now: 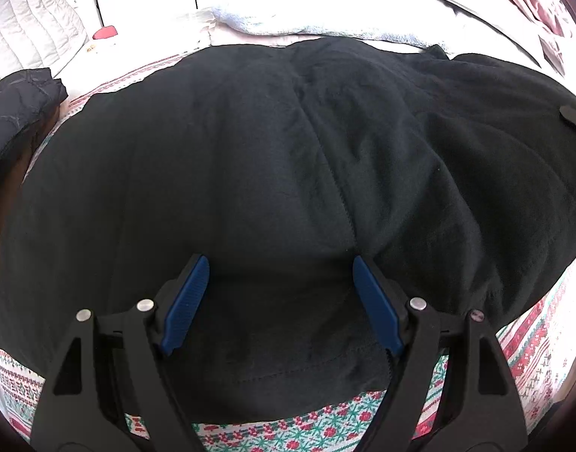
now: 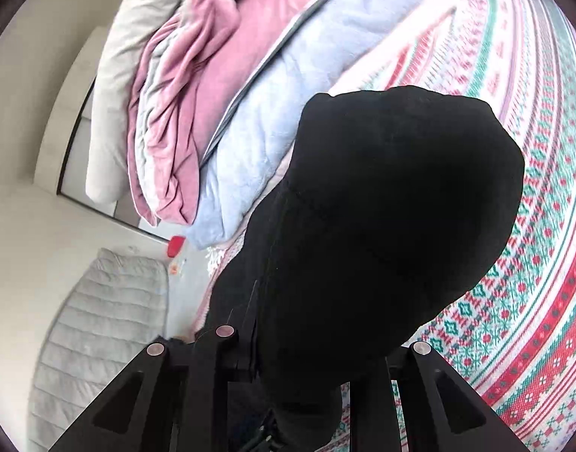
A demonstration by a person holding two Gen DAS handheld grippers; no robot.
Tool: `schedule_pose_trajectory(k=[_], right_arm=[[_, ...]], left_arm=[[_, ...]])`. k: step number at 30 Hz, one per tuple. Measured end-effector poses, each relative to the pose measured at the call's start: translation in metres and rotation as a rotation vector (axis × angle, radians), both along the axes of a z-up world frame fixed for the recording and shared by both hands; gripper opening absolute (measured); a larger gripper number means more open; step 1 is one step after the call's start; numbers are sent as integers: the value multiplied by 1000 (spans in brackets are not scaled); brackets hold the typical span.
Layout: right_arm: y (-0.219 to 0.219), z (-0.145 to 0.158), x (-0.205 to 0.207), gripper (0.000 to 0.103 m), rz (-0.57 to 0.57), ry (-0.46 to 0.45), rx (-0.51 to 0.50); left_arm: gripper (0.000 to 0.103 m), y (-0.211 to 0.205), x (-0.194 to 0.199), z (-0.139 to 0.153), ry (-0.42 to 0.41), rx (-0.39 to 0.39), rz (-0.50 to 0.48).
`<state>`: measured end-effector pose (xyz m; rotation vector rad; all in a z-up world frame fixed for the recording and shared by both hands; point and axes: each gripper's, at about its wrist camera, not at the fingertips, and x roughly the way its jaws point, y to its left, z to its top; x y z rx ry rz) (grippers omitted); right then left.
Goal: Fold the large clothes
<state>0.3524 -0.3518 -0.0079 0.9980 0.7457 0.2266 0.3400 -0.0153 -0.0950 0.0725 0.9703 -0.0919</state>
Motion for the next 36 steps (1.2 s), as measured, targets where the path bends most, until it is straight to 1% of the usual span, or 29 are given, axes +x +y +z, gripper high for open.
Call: schedule_pose_trajectory(k=[1, 3, 5, 6, 7, 8, 10, 12, 13, 14, 15, 16, 19, 21, 24, 26, 28, 31, 32, 33, 34, 36], right_arm=[[0, -2, 1, 21, -9, 10, 3], [-8, -14, 5, 21, -43, 56, 55], [-13, -22, 8, 21, -73, 99, 84], [-14, -24, 8, 20, -81, 109, 88], [-12, -20, 9, 20, -76, 100, 81], [-7, -12, 9, 20, -60, 71, 49], [14, 17, 7, 20, 4, -43, -72], [49, 51, -1, 20, 102, -199, -242], [61, 59, -3, 20, 144, -249, -289], [73, 66, -6, 20, 182, -288, -311], [78, 67, -6, 19, 199, -301, -304], [78, 65, -5, 19, 199, -294, -278], [67, 59, 4, 19, 157, -240, -234], [59, 56, 7, 19, 138, -225, -209], [52, 57, 7, 19, 137, -232, -208], [47, 56, 1, 19, 140, -234, -195], [43, 57, 0, 19, 138, -240, -194], [50, 63, -3, 19, 160, -274, -220], [59, 67, -6, 19, 176, -295, -241], [69, 70, -10, 19, 195, -319, -264], [74, 72, -14, 19, 207, -336, -276], [82, 78, -19, 19, 224, -366, -288]], left_arm=[[80, 0, 0, 0, -1, 0, 1], [80, -1, -1, 0, -5, 1, 1], [80, -2, -2, 0, -9, 9, -2], [80, -2, -2, 1, -10, 11, -1], [80, -2, -2, 1, -10, 11, -1], [80, -2, -1, 1, -9, 9, 1], [80, 0, -1, 2, -4, -3, 5], [80, 3, 1, 3, 2, -17, 9], [80, 4, 1, 3, 6, -21, 9], [80, 4, 2, 3, 9, -23, 7], [80, 4, 2, 3, 10, -24, 5], [80, 4, 2, 3, 11, -23, 2], [80, 2, 3, 4, 12, -18, -8], [79, 4, 6, 9, 22, -29, -13], [79, 10, 11, 19, 24, -44, 9], [79, 16, 13, 24, 14, -29, 33], [79, 17, 11, 22, 9, -2, 36], [78, 9, 6, 12, 17, 39, 21], [78, 5, 5, 9, 11, 59, 19], [78, 5, 6, 8, 17, 61, 17], [78, 7, 8, 7, 25, 49, 15], [78, 17, 11, 9, 51, 0, 10]])
